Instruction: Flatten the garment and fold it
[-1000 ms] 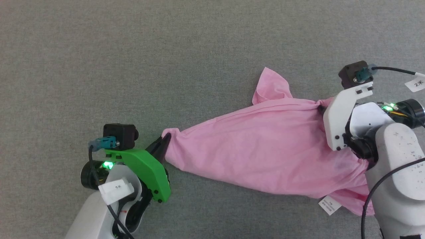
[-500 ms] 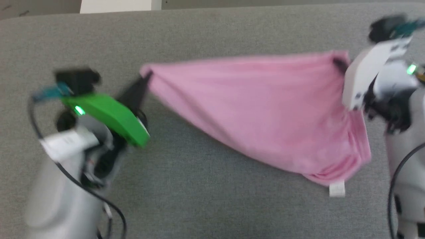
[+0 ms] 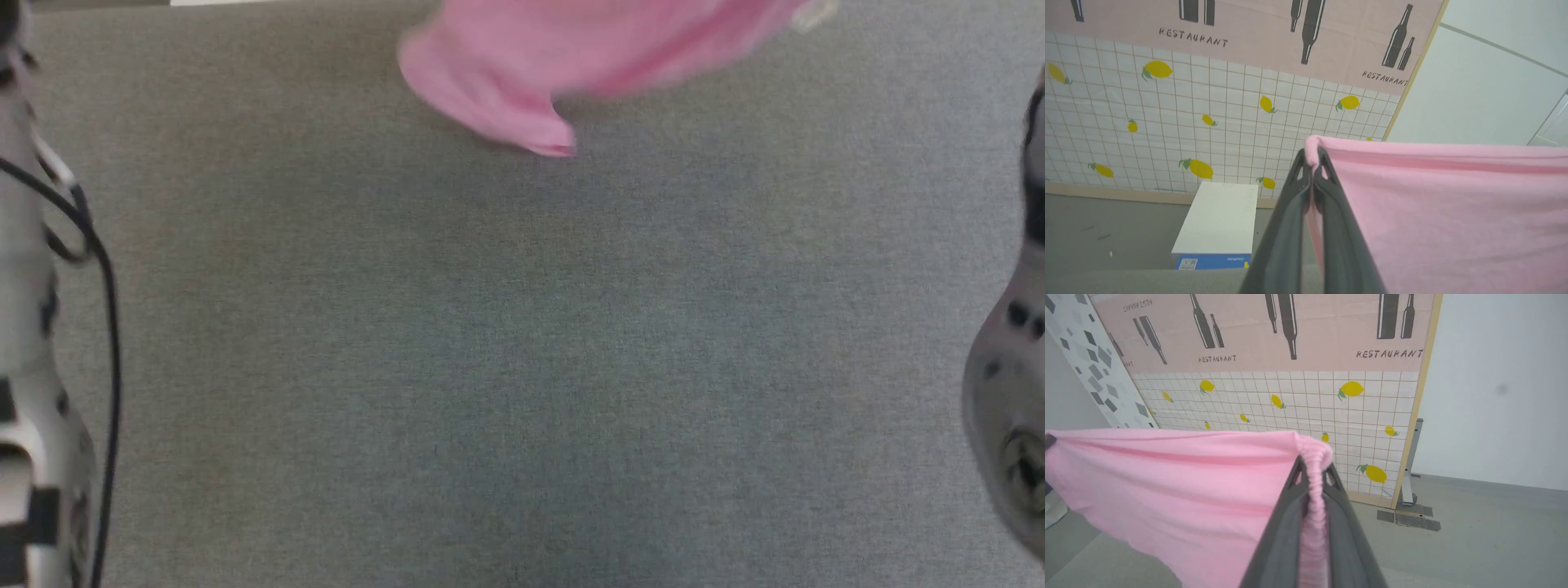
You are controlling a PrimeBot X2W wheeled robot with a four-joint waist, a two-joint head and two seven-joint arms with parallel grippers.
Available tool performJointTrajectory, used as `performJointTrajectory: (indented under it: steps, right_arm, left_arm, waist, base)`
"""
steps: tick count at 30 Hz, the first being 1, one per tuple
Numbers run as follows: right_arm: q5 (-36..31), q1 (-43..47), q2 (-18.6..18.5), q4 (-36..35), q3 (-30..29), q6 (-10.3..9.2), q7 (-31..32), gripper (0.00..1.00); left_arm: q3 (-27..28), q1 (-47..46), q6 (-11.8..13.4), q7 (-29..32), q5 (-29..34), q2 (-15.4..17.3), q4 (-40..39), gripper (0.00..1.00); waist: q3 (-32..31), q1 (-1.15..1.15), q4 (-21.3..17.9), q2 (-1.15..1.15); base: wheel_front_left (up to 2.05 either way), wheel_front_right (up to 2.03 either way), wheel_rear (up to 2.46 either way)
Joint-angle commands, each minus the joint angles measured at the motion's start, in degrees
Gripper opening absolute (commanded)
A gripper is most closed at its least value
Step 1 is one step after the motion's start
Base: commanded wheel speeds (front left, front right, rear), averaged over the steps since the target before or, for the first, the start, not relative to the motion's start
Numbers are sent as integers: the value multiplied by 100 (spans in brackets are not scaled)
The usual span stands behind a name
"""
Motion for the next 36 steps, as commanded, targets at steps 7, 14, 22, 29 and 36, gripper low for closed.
performJointTrajectory:
  steps: [7,14,22,29,36]
  right_arm:
    - [-91,-1258,-19,1086,-236,-9,-1258,0]
    - [735,-346,-18,1030,315,-9,-2078,0]
    - [1700,2591,-375,-669,969,-9,-2006,0]
    - [2183,5331,-662,-1912,1015,-9,-1852,0]
    - [2099,7504,-705,-2483,946,-9,-1710,0]
  left_arm:
    - [102,-1202,-22,-758,265,102,604,0]
    - [13,-304,-640,-1453,-4,49,557,0]
    - [-100,2150,-717,-1799,-298,-86,-334,0]
    - [-259,4941,-358,-1816,-467,-385,-1286,0]
    - [-543,7018,134,-1476,-401,-423,-1721,0]
  waist:
    - [402,0,-20,0]
    - [322,0,78,0]
    - [-403,0,98,0]
    - [-1099,0,37,0]
    - [-1392,0,73,0]
  base:
    - [0,0,0]
    - [0,0,0]
    - [0,0,0]
    - [0,0,0]
    - [0,0,0]
